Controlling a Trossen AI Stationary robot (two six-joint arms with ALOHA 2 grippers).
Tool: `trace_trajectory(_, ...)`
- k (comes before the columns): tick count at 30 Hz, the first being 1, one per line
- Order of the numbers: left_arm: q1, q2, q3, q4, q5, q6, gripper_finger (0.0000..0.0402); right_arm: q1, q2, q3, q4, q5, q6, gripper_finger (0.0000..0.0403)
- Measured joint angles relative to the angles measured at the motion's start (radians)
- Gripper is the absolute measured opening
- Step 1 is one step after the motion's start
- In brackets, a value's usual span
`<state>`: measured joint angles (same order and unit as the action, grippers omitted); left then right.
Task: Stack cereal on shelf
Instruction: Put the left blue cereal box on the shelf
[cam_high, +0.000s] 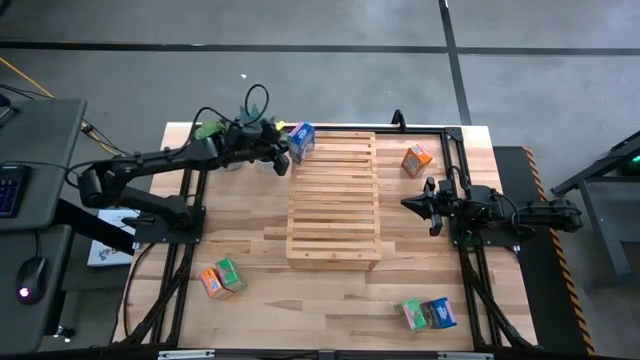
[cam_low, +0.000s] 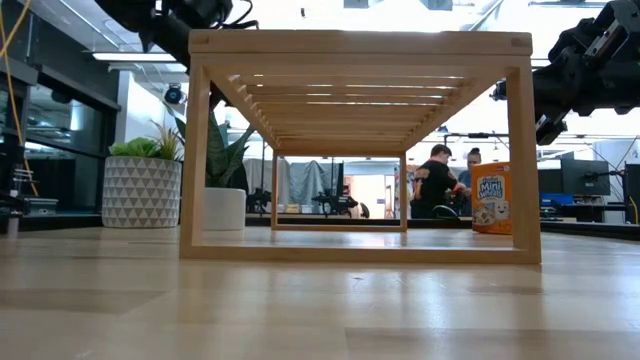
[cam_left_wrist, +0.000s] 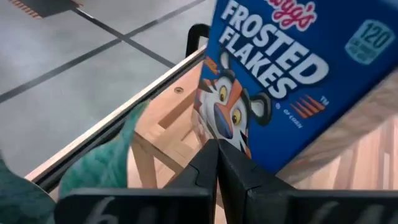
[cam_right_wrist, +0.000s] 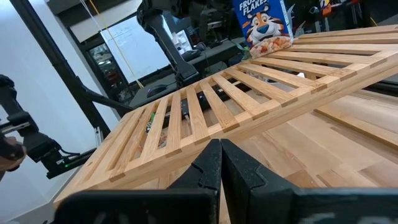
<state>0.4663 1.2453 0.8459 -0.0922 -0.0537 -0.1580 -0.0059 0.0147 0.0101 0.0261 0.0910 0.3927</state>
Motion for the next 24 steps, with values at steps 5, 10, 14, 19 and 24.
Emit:
trace_trajectory(5, -0.029, 0.000, 0.000, -0.001, -0.019, -0.051, 0.0000, 0.000, 0.000, 0.000, 0.000, 0.000, 0.000, 0.0000)
trace_trajectory(10, -0.053, 0.000, 0.000, -0.001, -0.024, -0.110, 0.0000, 0.000, 0.000, 0.000, 0.000, 0.000, 0.000, 0.0000)
trace_trajectory(14, -0.069, 0.000, 0.001, -0.010, -0.038, -0.148, 0.0000, 0.000, 0.000, 0.000, 0.000, 0.000, 0.000, 0.0000)
trace_trajectory(19, -0.089, 0.000, 0.001, -0.026, -0.041, -0.160, 0.0000, 0.000, 0.000, 0.000, 0.000, 0.000, 0.000, 0.0000)
trace_trajectory(24, -0.106, 0.000, 0.001, -0.024, -0.041, -0.179, 0.0000, 0.000, 0.000, 0.000, 0.000, 0.000, 0.000, 0.0000)
